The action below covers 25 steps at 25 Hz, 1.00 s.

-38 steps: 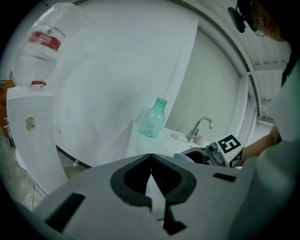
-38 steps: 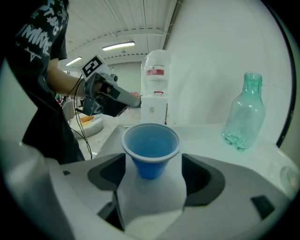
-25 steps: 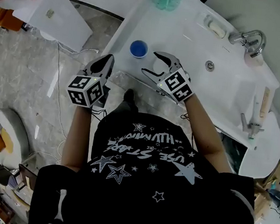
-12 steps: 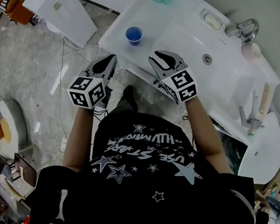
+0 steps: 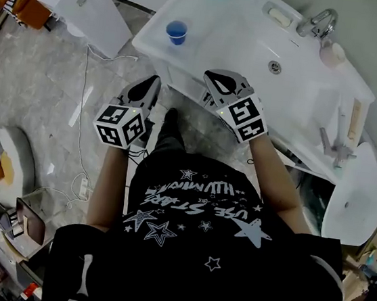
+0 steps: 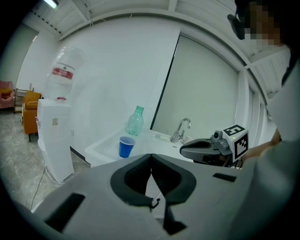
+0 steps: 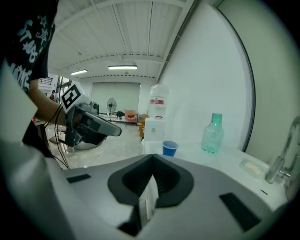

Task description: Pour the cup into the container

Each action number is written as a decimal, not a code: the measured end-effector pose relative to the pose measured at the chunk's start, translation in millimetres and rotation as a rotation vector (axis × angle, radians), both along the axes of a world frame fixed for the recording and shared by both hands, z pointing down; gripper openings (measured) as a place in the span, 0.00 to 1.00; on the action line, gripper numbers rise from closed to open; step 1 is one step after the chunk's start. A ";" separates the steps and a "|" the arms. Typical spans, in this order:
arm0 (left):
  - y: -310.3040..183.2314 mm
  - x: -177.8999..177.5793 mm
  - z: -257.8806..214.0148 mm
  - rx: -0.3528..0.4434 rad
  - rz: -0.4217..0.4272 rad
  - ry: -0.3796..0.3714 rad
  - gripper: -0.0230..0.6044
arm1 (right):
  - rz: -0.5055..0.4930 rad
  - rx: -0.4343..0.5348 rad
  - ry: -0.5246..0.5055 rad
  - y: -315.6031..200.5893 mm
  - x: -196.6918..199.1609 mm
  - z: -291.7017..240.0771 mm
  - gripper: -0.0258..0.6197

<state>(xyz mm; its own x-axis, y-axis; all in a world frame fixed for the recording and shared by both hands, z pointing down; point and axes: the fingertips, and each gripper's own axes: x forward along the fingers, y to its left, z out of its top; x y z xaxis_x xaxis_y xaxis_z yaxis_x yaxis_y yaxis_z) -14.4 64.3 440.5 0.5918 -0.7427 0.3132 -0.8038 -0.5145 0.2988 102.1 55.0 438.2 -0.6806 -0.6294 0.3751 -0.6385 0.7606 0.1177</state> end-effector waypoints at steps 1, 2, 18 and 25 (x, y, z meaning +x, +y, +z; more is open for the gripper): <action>6.2 1.4 -0.4 0.002 0.001 0.000 0.06 | 0.006 -0.003 0.001 4.7 2.5 -0.2 0.05; 12.8 2.5 -0.6 0.002 0.002 0.001 0.05 | 0.011 -0.006 0.005 10.0 5.2 0.4 0.05; 90.4 10.2 -3.8 0.029 -0.032 -0.006 0.05 | 0.043 -0.035 -0.050 80.1 25.5 0.8 0.05; 114.0 4.5 -9.8 0.044 -0.050 -0.014 0.05 | 0.072 -0.022 -0.099 89.7 26.4 -11.6 0.05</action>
